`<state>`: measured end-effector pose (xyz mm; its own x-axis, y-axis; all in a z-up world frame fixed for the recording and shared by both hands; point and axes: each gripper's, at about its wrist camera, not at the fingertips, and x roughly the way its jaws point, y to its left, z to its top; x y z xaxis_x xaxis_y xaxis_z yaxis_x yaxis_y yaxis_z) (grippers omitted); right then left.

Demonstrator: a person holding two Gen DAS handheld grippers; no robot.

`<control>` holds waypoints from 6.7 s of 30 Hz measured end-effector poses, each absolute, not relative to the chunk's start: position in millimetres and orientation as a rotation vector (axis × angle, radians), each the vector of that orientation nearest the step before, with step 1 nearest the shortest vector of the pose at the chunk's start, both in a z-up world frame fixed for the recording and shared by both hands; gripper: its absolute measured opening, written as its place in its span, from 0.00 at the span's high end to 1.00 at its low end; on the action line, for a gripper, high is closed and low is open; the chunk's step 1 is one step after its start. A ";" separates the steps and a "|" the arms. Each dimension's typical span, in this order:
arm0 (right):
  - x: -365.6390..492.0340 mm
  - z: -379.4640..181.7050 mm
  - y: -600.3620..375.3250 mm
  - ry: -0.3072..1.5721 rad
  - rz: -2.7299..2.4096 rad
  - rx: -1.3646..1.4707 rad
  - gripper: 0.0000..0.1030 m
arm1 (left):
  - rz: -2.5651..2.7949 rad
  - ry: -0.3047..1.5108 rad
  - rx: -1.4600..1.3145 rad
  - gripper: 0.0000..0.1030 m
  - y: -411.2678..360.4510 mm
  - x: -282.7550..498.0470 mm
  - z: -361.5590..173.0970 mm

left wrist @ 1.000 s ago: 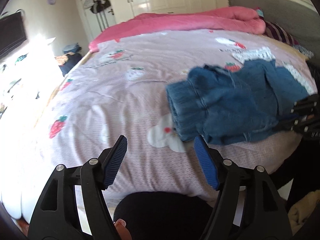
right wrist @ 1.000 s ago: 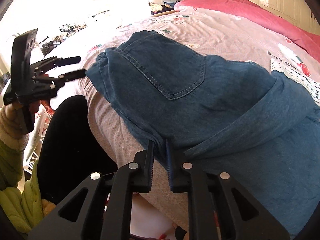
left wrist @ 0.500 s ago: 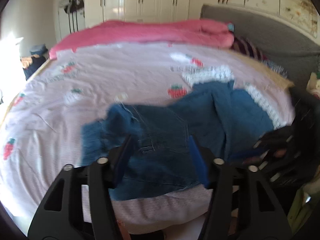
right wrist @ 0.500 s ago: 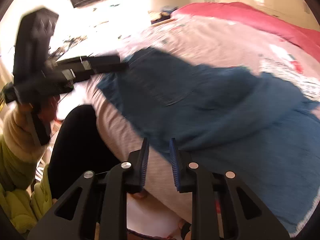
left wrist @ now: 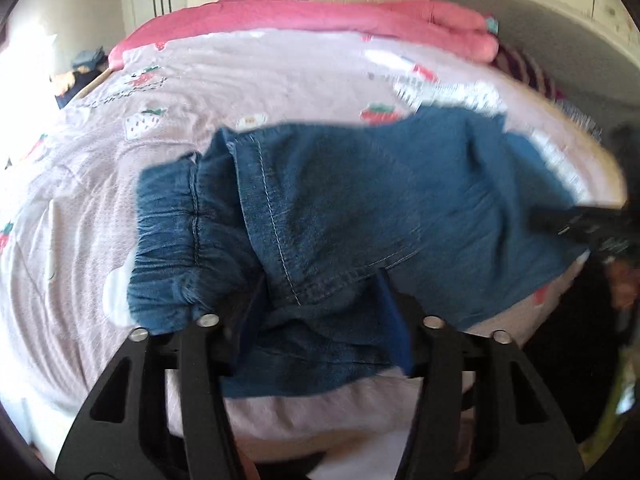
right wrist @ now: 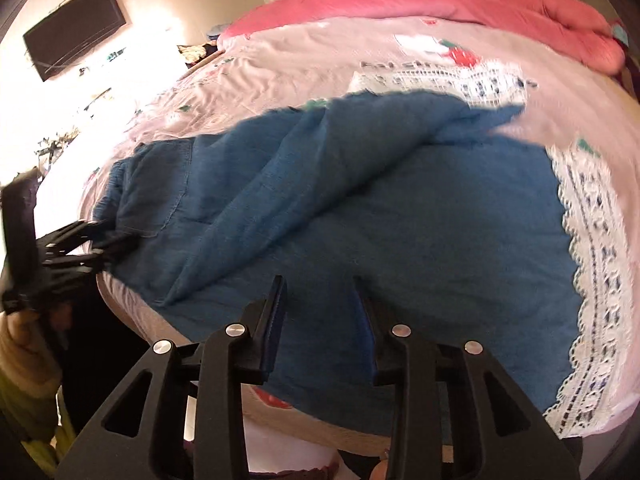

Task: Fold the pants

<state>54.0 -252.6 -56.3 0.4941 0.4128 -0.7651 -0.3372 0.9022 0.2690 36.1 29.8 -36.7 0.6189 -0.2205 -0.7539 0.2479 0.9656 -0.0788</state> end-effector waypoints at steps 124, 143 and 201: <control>-2.1 -38.0 -263.2 0.888 0.638 -0.220 0.47 | -0.191 0.785 -0.017 0.22 73.5 6.3 -9.6; 14.8 -52.1 -243.5 0.957 0.599 -0.273 0.52 | -0.136 0.889 -0.345 0.68 110.2 64.8 -31.0; 102.4 17.9 -269.3 0.878 0.513 0.020 0.33 | -0.203 0.768 -0.050 0.27 16.4 67.5 -21.0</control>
